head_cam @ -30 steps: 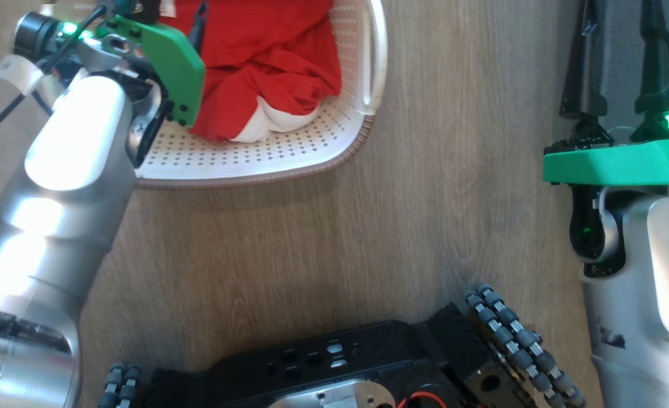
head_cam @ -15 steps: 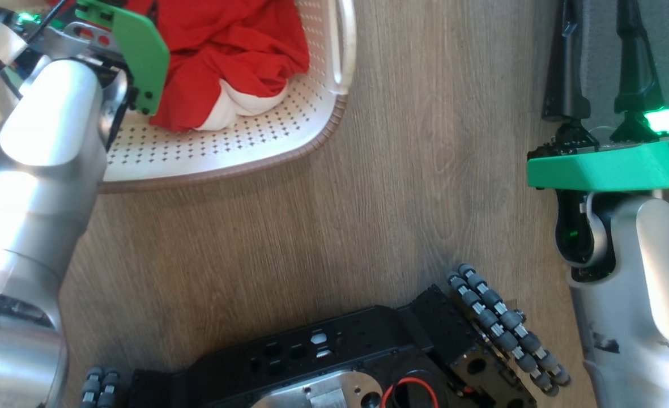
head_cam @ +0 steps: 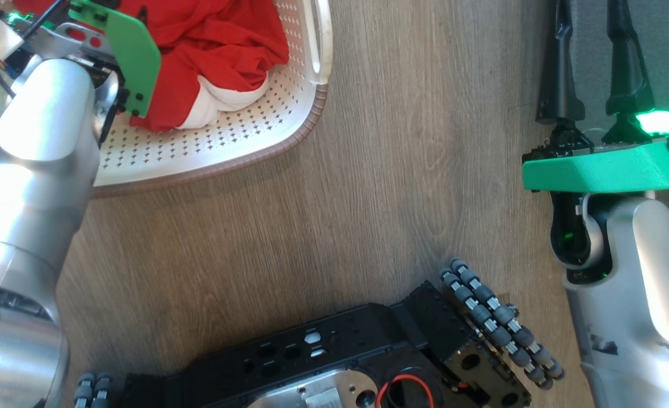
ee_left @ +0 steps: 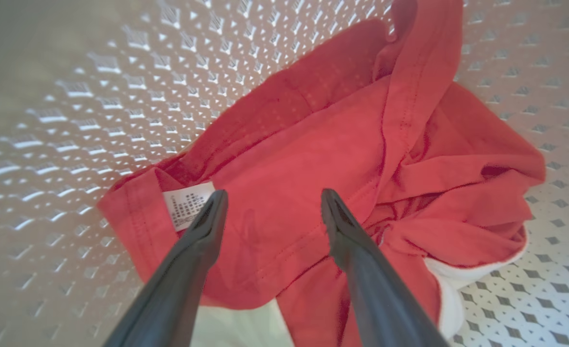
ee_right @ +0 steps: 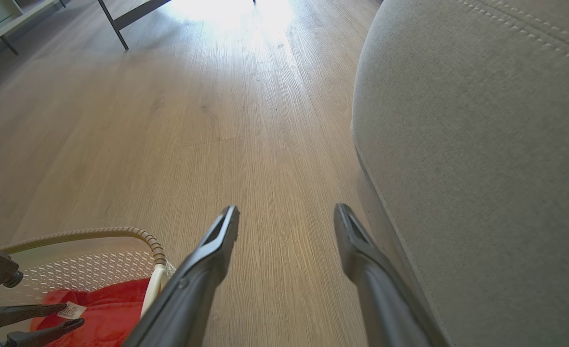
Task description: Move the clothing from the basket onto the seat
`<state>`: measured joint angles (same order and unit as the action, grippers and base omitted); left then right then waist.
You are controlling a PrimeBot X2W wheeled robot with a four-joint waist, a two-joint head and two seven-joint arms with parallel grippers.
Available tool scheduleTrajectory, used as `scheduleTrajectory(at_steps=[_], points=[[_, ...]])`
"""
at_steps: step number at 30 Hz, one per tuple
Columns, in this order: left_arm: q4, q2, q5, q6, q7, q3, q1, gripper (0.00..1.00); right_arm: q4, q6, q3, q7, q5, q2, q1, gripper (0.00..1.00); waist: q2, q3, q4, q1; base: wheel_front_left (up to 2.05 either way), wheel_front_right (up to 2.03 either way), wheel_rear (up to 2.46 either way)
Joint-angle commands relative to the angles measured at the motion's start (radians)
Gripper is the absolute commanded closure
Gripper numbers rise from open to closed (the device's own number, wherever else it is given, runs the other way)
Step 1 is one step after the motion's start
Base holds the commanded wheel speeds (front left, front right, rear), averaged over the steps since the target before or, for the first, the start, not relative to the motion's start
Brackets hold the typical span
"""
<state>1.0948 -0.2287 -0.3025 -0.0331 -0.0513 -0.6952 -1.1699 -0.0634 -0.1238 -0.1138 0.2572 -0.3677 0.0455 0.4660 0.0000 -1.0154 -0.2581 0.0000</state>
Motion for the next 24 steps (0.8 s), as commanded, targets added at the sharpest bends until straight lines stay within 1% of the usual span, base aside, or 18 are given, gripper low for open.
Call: scheduleTrajectory(at_steps=[1, 8, 24], points=[[-0.002, -0.011, -0.001, -0.009, 0.004, 0.009, -0.004, 0.0, -0.03, -0.007, -0.017, 0.005, -0.011, 0.005, -0.05, 0.0, 0.0, -0.005, -0.005, 0.0, 0.0, 0.0, 0.0], [0.008, 0.02, -0.017, -0.041, 0.001, -0.006, -0.007, 0.0, -0.036, -0.007, -0.015, 0.005, -0.012, 0.005, -0.06, 0.0, 0.0, -0.036, -0.01, 0.0, 0.0, 0.0, 0.0], [0.061, 0.02, -0.005, -0.059, 0.02, -0.054, -0.022, 0.0, -0.056, -0.007, -0.023, 0.005, 0.011, 0.005, -0.089, 0.0, 0.0, -0.075, -0.019, 0.0, 0.0, 0.0, 0.0]])
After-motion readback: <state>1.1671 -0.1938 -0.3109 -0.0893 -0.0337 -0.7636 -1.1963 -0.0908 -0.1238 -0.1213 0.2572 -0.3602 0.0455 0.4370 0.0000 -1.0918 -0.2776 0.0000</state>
